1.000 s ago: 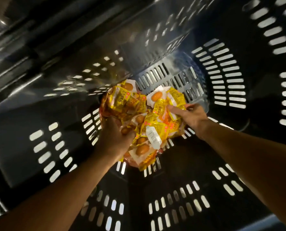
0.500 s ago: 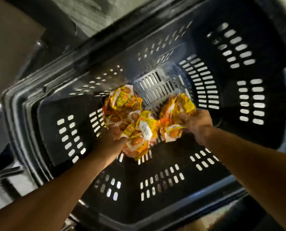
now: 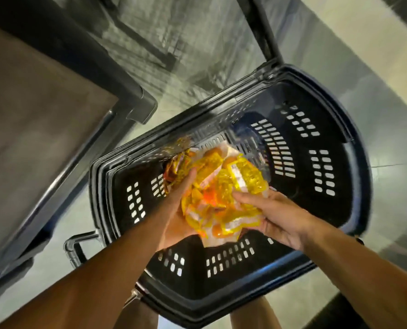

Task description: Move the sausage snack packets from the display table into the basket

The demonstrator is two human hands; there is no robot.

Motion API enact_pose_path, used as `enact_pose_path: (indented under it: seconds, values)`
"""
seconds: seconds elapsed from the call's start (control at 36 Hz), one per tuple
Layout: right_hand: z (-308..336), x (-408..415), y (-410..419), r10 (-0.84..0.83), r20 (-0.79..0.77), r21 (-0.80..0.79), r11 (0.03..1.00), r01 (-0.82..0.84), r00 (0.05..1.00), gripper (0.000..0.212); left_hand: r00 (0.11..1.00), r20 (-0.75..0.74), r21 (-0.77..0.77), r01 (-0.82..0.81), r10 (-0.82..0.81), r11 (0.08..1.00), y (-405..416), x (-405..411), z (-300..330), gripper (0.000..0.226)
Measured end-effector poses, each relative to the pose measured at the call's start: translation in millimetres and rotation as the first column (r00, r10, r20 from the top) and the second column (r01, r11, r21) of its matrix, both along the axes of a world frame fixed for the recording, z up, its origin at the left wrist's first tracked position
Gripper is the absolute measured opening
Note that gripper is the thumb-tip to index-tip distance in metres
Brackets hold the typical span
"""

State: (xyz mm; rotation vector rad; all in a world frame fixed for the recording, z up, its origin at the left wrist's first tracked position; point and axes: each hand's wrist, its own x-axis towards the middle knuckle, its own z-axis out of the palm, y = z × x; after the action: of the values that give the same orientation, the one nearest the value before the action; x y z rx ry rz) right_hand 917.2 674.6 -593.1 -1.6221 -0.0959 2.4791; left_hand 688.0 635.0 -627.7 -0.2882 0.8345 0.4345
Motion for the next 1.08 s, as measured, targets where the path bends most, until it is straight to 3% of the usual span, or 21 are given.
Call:
enact_pose_path:
  seconds: [0.08,0.19,0.28,0.39,0.47,0.53,0.61,0.67,0.69,0.75,0.83,0.94,1.03,1.08]
  values:
    - [-4,-17,-8,0.103,0.111,0.084,0.99,-0.112,0.988,0.025,0.994,-0.109,-0.036,0.015,-0.019,0.999,-2,-3,-4,0.051]
    - [-12,-34,-12,0.222,0.259,0.163,0.949,-0.269,0.94,0.025,0.94,-0.334,-0.056,0.048,-0.064,0.997,-10,-11,-18,0.069]
    - [-17,-41,-13,0.333,0.3,0.205,0.893,-0.401,0.894,0.025,0.904,-0.41,-0.057,0.104,-0.119,0.993,-7,-17,-20,0.058]
    - [-32,-45,-18,0.274,0.311,0.137,0.935,-0.328,0.91,0.034,0.791,-0.574,-0.041,0.23,-0.211,0.972,6,-24,-17,0.045]
    - [-45,-41,-22,0.148,0.34,0.038,0.985,-0.171,0.929,0.034,0.652,-0.729,0.057,0.36,-0.207,0.931,16,-26,-18,0.036]
    - [-57,-36,-27,0.231,0.426,0.015,0.965,-0.262,0.875,0.029,0.514,-0.834,0.108,0.508,-0.2,0.855,22,-29,-21,0.026]
    - [-76,-31,-33,0.322,0.481,-0.061,0.94,-0.335,0.816,0.028,0.145,-0.956,-0.027,0.821,-0.254,0.571,28,-38,-31,0.031]
    - [-90,-33,-35,0.331,0.489,-0.079,0.938,-0.336,0.807,0.029,0.042,-0.969,-0.083,0.874,-0.244,0.479,30,-46,-42,0.035]
    - [-97,-35,-37,0.341,0.497,-0.093,0.935,-0.341,0.798,0.035,0.03,-0.973,-0.084,0.879,-0.23,0.469,30,-49,-47,0.038]
    - [-115,-41,-43,0.361,0.502,-0.11,0.928,-0.357,0.786,0.069,0.003,-0.978,-0.094,0.885,-0.207,0.457,29,-52,-57,0.039]
    - [-142,-56,-49,0.33,0.476,-0.12,0.943,-0.311,0.815,0.103,0.005,-0.976,-0.094,0.889,-0.216,0.447,23,-53,-72,0.036]
    - [-179,-85,-57,0.287,0.537,-0.126,0.957,-0.26,0.793,0.139,0.091,-0.956,-0.061,0.867,-0.278,0.494,14,-48,-85,0.037]
    - [-200,-101,-69,0.361,0.638,-0.159,0.926,-0.343,0.68,0.15,0.079,-0.939,-0.097,0.873,-0.336,0.478,9,-44,-93,0.04]
    - [-208,-103,-74,0.359,0.692,-0.144,0.919,-0.366,0.627,0.138,0.073,-0.936,-0.103,0.878,-0.343,0.467,5,-43,-96,0.039]
